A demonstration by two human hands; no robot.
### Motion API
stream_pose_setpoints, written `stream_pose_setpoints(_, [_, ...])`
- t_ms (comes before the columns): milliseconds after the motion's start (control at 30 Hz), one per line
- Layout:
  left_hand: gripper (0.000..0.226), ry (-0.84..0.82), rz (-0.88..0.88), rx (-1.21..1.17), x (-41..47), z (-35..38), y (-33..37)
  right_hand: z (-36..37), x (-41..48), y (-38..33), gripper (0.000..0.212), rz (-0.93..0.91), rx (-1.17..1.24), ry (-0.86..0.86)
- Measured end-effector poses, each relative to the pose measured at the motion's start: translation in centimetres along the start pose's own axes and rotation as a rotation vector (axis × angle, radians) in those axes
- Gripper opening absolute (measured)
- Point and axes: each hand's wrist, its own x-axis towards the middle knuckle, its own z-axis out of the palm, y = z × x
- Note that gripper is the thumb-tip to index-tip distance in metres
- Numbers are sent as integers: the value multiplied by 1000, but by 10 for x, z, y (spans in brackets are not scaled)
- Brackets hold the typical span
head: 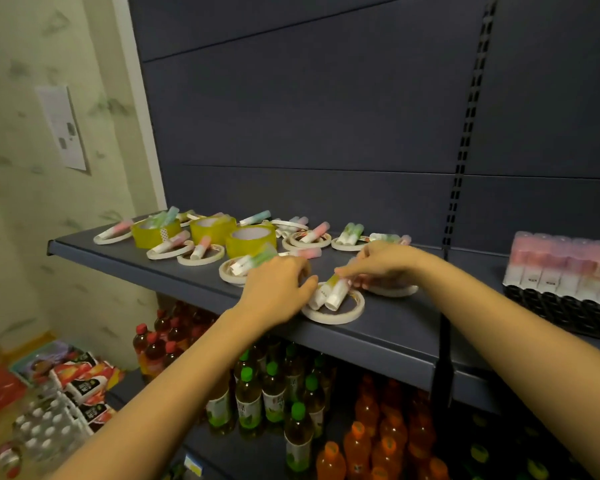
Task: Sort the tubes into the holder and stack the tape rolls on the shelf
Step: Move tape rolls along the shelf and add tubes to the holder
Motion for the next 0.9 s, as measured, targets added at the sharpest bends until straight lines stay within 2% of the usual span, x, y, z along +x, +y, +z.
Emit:
stream_pose_setpoints(133, [38, -154, 37, 19, 23, 16, 5, -13, -11, 5, 23, -53, -1, 228])
stream_pose_setpoints(200, [52, -172, 56, 20, 34, 22, 8, -18, -19, 8, 25, -40, -40, 362])
stream_pose_setpoints(267, [55, -187, 93, -5, 45, 25, 10, -22, -26, 10, 27, -29, -32, 450])
stream_pose_setpoints(467, [36, -314, 195, -219, 69, 33, 7, -28, -49, 19, 23, 58, -15, 662])
stream_pose_setpoints(700, [20, -95, 233, -484, 93, 16, 18, -23, -85, 40, 20, 143, -51, 848])
stream_pose_setpoints(900, [10, -185, 300, -778, 101, 6, 56, -28, -120, 65, 15, 246, -115, 977])
